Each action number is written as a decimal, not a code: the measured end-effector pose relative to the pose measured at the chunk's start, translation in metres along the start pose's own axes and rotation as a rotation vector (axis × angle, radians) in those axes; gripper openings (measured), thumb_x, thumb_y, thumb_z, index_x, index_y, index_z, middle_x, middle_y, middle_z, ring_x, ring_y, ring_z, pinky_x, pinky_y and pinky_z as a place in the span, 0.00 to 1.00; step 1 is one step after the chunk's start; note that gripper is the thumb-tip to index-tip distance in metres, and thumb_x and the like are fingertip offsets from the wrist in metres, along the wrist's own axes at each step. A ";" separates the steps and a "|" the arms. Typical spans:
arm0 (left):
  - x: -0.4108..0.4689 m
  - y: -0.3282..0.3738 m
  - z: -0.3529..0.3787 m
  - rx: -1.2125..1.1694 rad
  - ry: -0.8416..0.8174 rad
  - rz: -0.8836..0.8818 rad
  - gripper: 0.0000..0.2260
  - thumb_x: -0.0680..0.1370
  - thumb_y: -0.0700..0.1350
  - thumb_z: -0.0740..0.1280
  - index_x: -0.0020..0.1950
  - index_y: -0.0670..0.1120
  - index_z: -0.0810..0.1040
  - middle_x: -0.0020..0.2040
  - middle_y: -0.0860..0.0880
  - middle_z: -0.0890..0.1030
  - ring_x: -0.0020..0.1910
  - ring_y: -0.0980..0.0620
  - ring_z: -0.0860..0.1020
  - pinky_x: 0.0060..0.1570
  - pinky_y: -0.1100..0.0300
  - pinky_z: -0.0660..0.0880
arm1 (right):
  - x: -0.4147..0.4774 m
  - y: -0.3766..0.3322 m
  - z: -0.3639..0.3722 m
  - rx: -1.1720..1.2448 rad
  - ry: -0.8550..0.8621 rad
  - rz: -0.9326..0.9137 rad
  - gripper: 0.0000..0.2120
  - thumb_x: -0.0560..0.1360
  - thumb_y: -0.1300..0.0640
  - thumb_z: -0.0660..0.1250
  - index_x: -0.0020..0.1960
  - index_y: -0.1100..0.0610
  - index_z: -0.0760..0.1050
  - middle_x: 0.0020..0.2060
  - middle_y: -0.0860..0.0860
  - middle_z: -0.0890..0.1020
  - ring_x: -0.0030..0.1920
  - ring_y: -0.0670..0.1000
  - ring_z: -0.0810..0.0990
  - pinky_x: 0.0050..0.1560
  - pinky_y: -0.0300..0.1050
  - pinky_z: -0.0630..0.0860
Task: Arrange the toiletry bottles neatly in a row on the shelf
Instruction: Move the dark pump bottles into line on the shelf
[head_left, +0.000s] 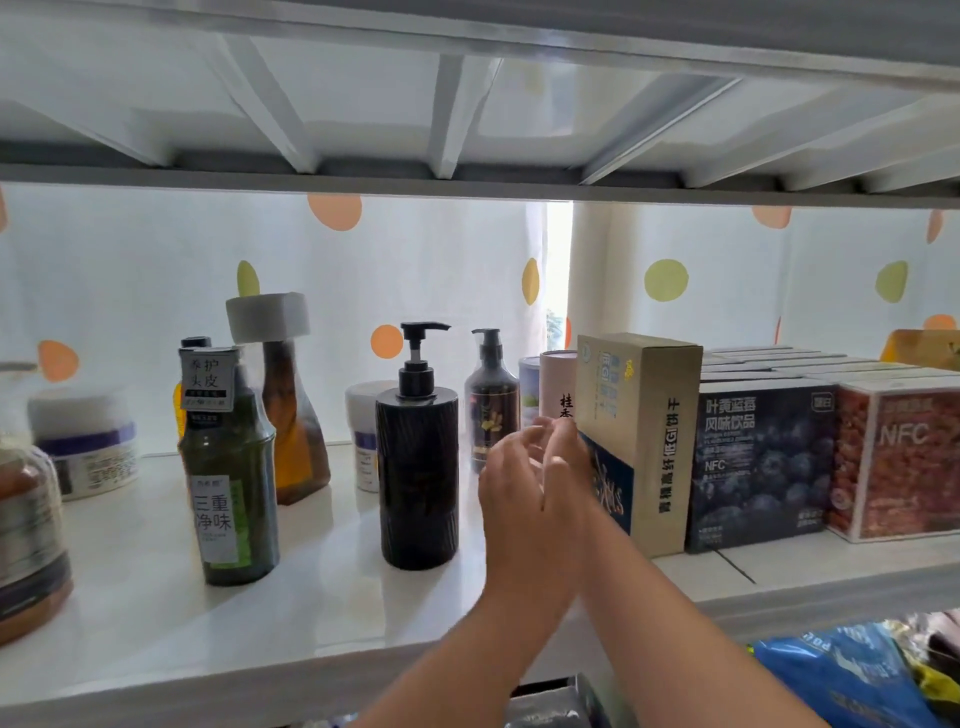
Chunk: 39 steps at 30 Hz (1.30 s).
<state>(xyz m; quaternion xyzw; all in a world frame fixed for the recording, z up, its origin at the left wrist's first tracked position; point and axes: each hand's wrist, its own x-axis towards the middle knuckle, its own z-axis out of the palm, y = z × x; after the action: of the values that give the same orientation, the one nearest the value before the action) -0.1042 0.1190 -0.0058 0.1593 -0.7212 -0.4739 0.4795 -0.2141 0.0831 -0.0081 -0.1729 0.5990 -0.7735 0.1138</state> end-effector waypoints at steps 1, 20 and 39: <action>0.013 -0.004 0.007 -0.014 0.016 -0.097 0.09 0.77 0.47 0.55 0.56 0.55 0.70 0.58 0.54 0.73 0.59 0.56 0.71 0.63 0.55 0.69 | 0.008 -0.001 0.002 -0.006 -0.003 0.017 0.14 0.79 0.52 0.51 0.50 0.55 0.75 0.46 0.55 0.80 0.51 0.55 0.78 0.52 0.49 0.75; 0.106 -0.086 0.033 -0.172 0.162 -0.413 0.20 0.80 0.47 0.50 0.71 0.45 0.65 0.71 0.45 0.69 0.70 0.46 0.67 0.71 0.51 0.62 | 0.045 0.034 0.020 -0.197 -0.153 -0.134 0.12 0.79 0.52 0.51 0.56 0.55 0.69 0.53 0.52 0.74 0.58 0.54 0.73 0.64 0.51 0.68; 0.104 -0.089 0.036 -0.011 0.129 -0.422 0.21 0.81 0.51 0.51 0.74 0.46 0.61 0.73 0.43 0.59 0.72 0.42 0.58 0.72 0.49 0.55 | 0.055 0.047 0.020 -0.147 -0.196 -0.043 0.26 0.64 0.42 0.51 0.55 0.49 0.75 0.51 0.56 0.81 0.54 0.57 0.78 0.62 0.60 0.72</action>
<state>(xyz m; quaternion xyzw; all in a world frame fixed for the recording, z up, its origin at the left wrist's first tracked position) -0.2055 0.0226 -0.0278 0.3341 -0.6372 -0.5563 0.4156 -0.2576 0.0326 -0.0420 -0.2684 0.6364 -0.7090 0.1424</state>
